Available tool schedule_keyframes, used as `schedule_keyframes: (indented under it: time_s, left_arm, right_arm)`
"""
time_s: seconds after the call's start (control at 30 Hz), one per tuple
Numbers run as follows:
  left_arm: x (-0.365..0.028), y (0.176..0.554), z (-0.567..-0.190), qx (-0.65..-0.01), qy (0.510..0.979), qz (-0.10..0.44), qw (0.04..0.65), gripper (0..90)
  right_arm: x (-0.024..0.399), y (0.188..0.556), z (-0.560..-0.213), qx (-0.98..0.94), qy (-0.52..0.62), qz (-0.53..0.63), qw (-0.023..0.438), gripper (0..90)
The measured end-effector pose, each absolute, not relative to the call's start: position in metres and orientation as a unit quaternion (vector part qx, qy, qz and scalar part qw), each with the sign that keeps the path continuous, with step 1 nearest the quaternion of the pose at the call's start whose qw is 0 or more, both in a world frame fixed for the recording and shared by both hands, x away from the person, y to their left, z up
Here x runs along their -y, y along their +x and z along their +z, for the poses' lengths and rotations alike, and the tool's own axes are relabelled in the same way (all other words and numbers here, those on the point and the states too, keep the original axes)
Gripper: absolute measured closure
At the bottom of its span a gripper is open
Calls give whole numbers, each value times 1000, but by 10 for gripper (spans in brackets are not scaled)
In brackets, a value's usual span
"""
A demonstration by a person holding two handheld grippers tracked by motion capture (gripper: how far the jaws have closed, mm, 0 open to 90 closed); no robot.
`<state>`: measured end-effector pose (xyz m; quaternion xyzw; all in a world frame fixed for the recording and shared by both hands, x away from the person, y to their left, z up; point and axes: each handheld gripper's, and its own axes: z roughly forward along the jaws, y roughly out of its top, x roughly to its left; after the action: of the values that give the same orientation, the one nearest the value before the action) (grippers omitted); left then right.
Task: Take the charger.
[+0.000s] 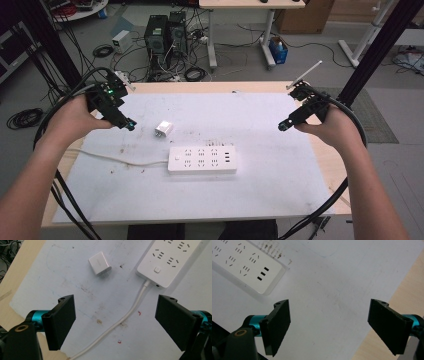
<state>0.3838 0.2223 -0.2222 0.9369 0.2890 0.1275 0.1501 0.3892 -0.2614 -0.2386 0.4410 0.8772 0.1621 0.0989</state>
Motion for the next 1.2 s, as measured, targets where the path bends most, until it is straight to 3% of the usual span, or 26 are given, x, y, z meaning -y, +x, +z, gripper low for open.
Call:
schedule_keyframes:
  time_s: [0.57,1.2]
  left_arm:
    - [-205,419,-253,-352,915,109,162,168]
    - [-168,477,-350,-459,876,63,135,168]
  right_arm:
    - [263,397,-245,-875,447,164,95,179]
    - [270,394,-257,-870,452,175,86,179]
